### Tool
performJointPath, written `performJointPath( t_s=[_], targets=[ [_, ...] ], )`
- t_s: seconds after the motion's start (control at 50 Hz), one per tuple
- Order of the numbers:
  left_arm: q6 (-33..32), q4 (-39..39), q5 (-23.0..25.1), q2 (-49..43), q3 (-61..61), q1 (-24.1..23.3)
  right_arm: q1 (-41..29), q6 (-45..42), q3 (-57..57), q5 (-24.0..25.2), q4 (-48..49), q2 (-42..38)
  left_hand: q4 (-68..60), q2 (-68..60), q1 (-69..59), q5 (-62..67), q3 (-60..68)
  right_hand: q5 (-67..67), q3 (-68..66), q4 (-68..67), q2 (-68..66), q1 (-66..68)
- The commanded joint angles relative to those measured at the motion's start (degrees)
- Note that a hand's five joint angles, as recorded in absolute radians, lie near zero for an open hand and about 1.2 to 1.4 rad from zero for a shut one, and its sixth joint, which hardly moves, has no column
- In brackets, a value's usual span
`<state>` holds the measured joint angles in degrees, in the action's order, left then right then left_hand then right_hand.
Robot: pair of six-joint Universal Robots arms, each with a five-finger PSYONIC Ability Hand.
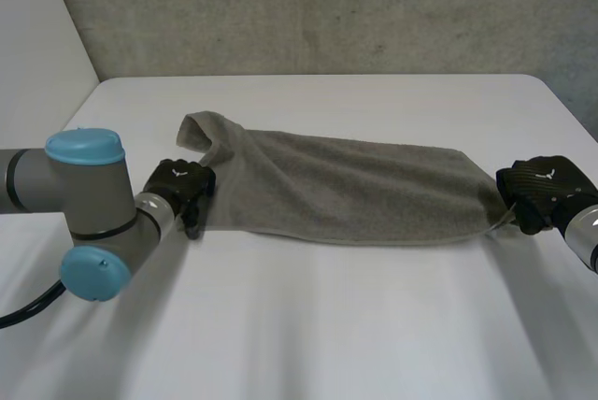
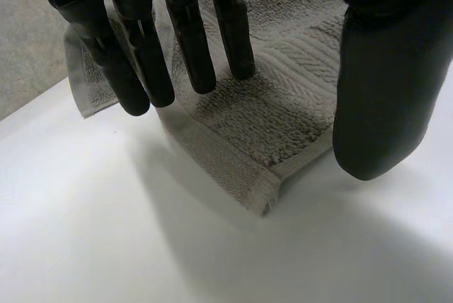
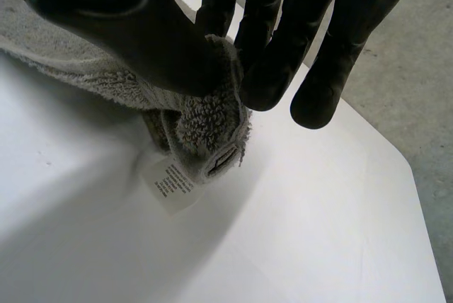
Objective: Fold the towel.
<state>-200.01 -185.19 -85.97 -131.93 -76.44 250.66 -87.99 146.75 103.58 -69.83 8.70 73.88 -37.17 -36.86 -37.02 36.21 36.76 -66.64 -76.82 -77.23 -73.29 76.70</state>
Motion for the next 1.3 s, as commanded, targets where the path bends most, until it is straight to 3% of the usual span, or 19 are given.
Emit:
performJointPath(
  t_s=[0.02, 0.22, 0.46, 0.84, 1.06, 1.1, 1.3],
  targets=[
    [-1.69, 0.26, -0.16, -2.37, 2.78, 0.00, -0.34, 0.03, 0.31, 0.13, 0.00, 0.04, 4.08, 3.77, 3.93, -13.12, -3.67, -3.36, -3.18, -2.77, -6.71, 3.30],
    [-3.55, 0.26, -0.25, -3.60, 4.63, -0.09, -0.34, 0.03, 0.49, 0.22, 0.00, -0.05, 2.39, 2.08, 2.24, -11.44, -1.99, -3.36, -3.18, -2.77, -6.71, 3.30],
    [-3.55, 1.23, -0.34, -5.18, 7.09, -0.26, -0.34, 0.03, 0.66, 0.22, 0.00, -0.05, -12.22, -12.53, -12.37, 3.18, 12.63, -3.36, -3.18, -2.77, -6.71, 3.30],
    [-3.55, 2.02, -0.34, -6.33, 9.90, -0.44, -0.34, 0.03, 0.75, 0.22, -0.08, -0.14, -13.75, -14.07, -13.91, 4.71, 14.16, -3.36, -3.18, -2.77, -6.71, 3.30],
    [-3.55, 2.46, -0.43, -7.29, 12.10, -0.88, -0.34, 0.03, 0.75, 0.13, -0.08, -0.67, -29.90, -30.21, -30.05, 20.86, 30.31, -3.36, -3.18, -2.77, -6.71, 3.30],
    [-3.46, 2.46, -0.60, -7.12, 12.28, -0.97, -0.34, 0.03, 0.75, 0.13, 0.00, -0.67, -42.78, -43.09, -42.93, 33.74, 43.19, -3.36, -3.18, -2.77, -6.71, 3.30],
    [-2.41, 2.46, -3.50, -1.08, 10.96, -1.40, 0.19, 1.17, 0.14, 0.05, 0.53, 1.17, -42.83, -43.14, -42.98, 33.79, 43.24, -3.36, -3.18, -2.77, -6.71, 3.30]
  ],
)
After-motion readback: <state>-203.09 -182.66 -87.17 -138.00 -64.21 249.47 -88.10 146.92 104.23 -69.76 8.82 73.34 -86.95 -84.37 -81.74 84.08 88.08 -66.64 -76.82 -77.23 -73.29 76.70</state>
